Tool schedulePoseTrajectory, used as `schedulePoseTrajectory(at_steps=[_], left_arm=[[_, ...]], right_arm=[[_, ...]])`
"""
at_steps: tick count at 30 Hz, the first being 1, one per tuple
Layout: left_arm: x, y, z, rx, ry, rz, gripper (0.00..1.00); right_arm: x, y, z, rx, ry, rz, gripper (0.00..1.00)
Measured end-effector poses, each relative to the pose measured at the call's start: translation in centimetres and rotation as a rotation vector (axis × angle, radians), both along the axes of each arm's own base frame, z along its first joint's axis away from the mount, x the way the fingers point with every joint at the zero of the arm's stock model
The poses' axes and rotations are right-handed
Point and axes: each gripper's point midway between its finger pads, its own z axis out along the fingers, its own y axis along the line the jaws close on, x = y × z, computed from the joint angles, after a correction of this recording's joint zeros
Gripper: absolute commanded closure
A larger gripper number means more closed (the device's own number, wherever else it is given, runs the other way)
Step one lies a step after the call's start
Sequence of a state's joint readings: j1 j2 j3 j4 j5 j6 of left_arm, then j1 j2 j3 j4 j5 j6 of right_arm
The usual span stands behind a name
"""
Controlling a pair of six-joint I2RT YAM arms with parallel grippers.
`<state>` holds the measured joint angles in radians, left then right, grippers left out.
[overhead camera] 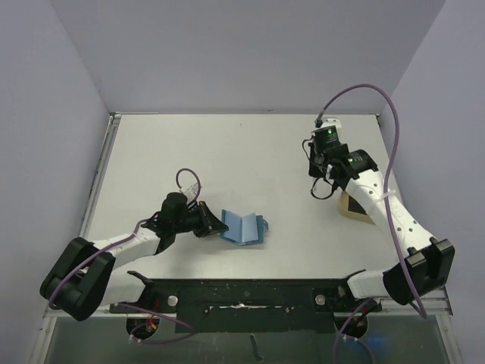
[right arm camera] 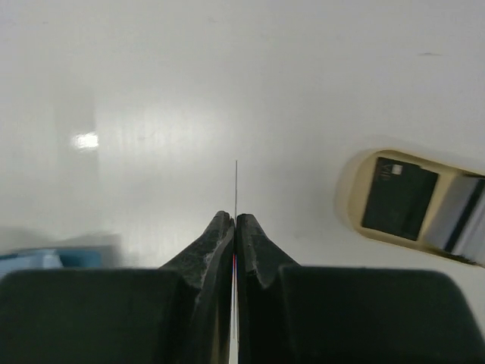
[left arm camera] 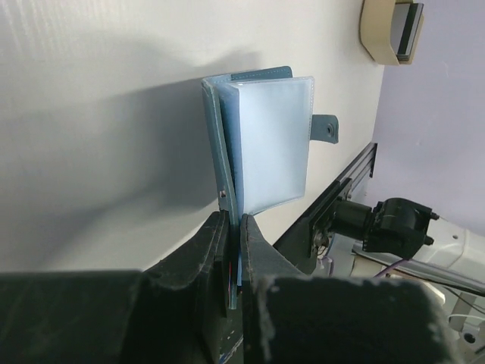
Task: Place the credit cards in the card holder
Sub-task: Pick up the credit card from the storage box, then insert the credit card into the card holder.
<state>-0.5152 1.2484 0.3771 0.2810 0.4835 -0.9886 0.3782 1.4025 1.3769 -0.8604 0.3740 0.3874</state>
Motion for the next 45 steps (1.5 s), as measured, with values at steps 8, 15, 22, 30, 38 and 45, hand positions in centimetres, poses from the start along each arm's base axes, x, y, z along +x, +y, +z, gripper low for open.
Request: schedulePoseTrajectory(at_steps=[8, 15, 22, 30, 38, 45], left_arm=[[0.2, 0.2, -1.6, 0.011, 0.035, 0.037, 0.96], [0.8, 0.7, -2.2, 0.041, 0.029, 0.076, 0.83], [0.7, 1.8, -3.1, 0.108, 0.044, 0.115, 0.73], [0.2, 3.0, -3.8, 0.173, 0.063, 0.141, 0.7], [0.1, 4.3, -3.9, 0.233, 0.047, 0.171, 0.86], [-0.3, 4.9, -4.5, 0.277, 0.049, 0.17, 1.0]], right_arm=[[-3.6, 9.0, -2.0, 0.378, -0.054, 0.25, 1.0], [-6.4, 18.7, -3.7, 0.619, -0.006, 0.468, 1.0], [-7.8, 23.3, -7.0, 0.682, 0.073, 0.552, 0.99], [-8.8, 23.5, -13.3, 0.67, 0.228, 0.51, 0.98], [-9.2, 22.2, -16.9, 0.675, 0.331, 0.46, 0.8], [-8.8, 21.3, -17.8, 0.693, 0.344, 0.436, 0.91]])
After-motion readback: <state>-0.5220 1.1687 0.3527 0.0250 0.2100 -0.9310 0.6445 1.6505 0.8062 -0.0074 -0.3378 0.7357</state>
